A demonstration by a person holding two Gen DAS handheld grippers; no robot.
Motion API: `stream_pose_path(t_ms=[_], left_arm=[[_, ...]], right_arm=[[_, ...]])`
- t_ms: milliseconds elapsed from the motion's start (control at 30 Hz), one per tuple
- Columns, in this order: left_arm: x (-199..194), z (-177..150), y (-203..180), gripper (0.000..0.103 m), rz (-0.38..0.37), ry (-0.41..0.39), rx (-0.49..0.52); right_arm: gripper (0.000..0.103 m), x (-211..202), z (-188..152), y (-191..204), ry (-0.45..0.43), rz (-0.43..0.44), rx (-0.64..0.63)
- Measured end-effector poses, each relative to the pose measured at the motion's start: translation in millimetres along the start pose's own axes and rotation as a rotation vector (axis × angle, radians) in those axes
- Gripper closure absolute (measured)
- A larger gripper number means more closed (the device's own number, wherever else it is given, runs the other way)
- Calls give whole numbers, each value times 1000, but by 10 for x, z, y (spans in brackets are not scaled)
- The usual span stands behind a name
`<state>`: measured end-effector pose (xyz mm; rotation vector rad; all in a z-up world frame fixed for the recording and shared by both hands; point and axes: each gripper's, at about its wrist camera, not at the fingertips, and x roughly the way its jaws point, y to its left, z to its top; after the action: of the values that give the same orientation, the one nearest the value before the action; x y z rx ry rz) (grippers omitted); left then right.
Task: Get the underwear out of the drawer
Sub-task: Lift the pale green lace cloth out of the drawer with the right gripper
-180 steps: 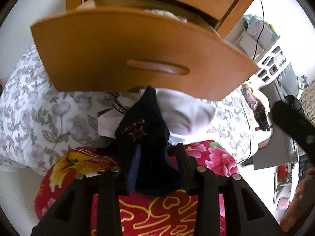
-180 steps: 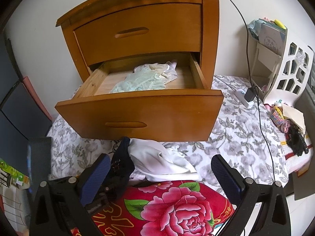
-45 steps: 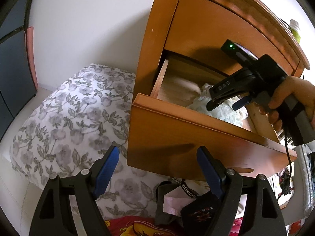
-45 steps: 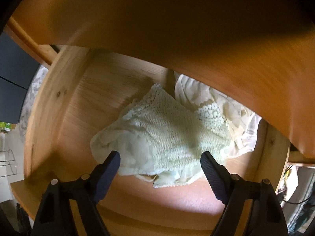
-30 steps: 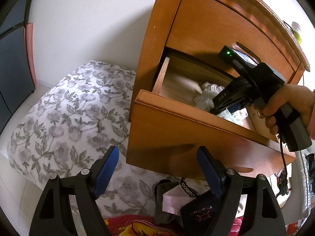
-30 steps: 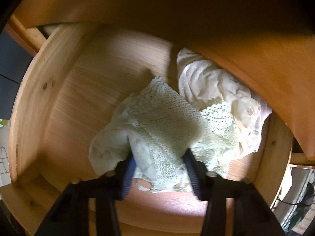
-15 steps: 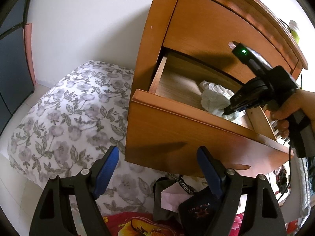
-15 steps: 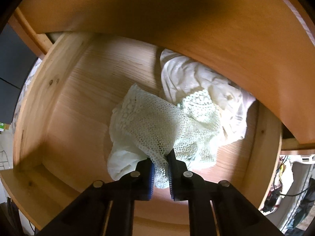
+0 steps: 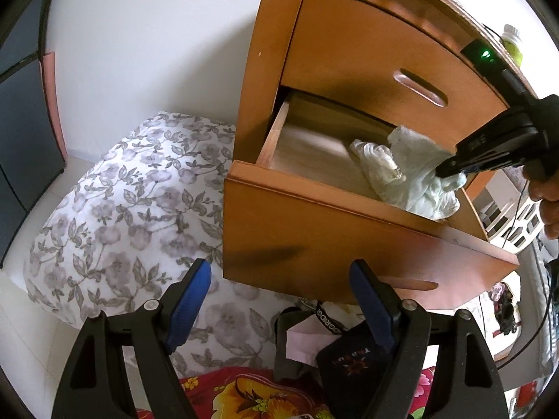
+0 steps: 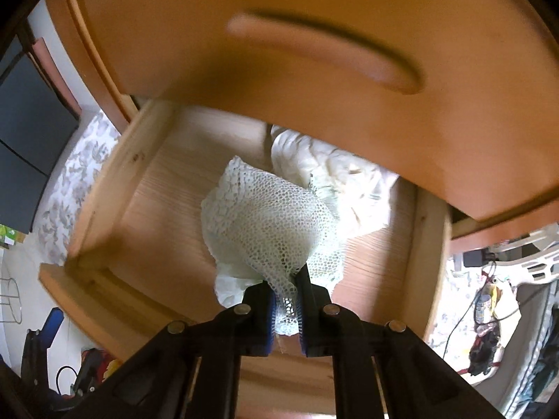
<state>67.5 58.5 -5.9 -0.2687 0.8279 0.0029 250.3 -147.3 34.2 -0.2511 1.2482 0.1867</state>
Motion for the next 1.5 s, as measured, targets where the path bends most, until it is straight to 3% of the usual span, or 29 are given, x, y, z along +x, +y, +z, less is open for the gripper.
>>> stream_pose_path(t_ms=[933,1500], left_arm=[[-760,-108,-258,21,5,-72,67],[-1138,-180,-411,21,39,-116,124]], right_arm=[[93,-2037,-880,-113,-388,35,57],[93,-2709,-1760,-264,-550,81,39]])
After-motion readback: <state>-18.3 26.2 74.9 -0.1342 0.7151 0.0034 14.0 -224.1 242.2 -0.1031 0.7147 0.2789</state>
